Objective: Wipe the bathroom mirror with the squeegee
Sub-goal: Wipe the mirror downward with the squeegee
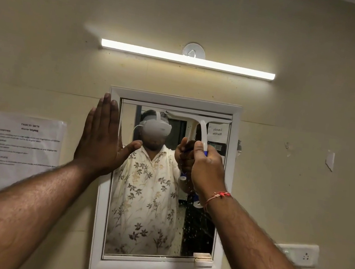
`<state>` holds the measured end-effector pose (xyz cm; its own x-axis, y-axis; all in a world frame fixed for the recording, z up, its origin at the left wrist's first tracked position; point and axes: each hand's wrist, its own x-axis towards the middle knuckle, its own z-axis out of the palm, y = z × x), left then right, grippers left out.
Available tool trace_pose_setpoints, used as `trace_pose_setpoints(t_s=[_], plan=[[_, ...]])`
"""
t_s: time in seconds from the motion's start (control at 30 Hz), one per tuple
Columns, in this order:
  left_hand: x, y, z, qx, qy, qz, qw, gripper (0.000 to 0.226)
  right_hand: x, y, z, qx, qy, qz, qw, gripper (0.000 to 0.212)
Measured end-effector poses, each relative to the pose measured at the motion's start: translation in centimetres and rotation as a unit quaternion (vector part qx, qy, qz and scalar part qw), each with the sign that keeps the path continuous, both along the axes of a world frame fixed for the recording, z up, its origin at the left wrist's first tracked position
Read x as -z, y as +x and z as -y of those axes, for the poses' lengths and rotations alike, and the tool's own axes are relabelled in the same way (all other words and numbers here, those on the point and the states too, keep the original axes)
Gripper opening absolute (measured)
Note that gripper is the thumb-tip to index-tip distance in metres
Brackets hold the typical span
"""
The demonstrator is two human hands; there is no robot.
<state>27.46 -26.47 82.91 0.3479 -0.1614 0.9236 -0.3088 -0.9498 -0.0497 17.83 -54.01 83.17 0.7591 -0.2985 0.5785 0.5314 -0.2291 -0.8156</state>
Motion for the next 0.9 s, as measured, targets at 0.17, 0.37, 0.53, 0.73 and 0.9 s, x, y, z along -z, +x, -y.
trace_pose_setpoints(t_s=[0.17, 0.37, 0.53, 0.73, 0.9], plan=[[0.0, 0.1, -0.1, -0.003, 0.000, -0.001, 1.000, 0.125, 0.2, 0.1, -0.3, 0.004, 0.004, -0.007, 1.000, 0.029], [0.2, -0.1, -0.2, -0.007, 0.007, -0.005, 1.000, 0.124, 0.7, 0.3, -0.2, 0.009, 0.002, -0.014, 1.000, 0.027], [1.1, -0.2, -0.2, -0.013, 0.005, -0.010, 1.000, 0.125, 1.8, 0.6, 0.0, 0.015, 0.009, -0.020, 1.000, 0.024], [2.5, -0.2, -0.1, -0.015, 0.000, -0.017, 1.000, 0.126, 2.8, 0.4, -0.3, 0.014, 0.015, -0.025, 0.999, 0.029], [3.6, -0.4, -0.1, -0.014, 0.001, -0.020, 1.000, 0.126, 3.9, 0.0, -0.2, 0.016, 0.016, -0.031, 0.999, 0.026]])
